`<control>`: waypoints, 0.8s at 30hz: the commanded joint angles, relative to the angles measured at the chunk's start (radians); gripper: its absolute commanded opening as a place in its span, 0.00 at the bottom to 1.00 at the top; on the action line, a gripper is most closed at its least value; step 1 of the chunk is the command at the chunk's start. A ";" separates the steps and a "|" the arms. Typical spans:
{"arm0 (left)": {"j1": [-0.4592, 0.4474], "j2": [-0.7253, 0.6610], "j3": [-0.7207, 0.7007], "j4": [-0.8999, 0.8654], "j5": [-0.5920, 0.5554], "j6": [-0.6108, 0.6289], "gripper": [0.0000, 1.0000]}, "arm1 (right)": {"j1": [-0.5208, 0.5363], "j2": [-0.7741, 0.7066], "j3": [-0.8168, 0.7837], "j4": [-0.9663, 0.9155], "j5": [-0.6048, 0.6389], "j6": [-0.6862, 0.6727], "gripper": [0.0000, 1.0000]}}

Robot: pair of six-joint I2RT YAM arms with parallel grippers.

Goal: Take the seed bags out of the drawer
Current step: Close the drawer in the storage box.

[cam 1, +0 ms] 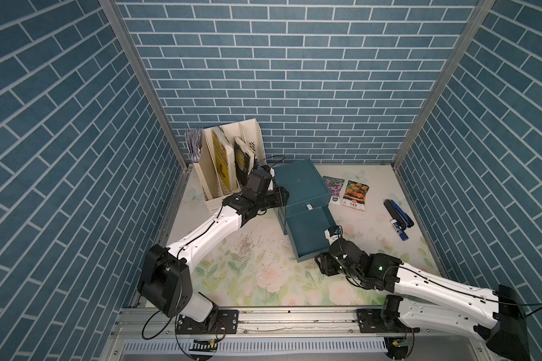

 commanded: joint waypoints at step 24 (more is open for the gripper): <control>0.004 0.019 -0.008 -0.105 -0.002 0.035 0.53 | -0.003 0.112 0.026 0.214 0.170 -0.124 0.59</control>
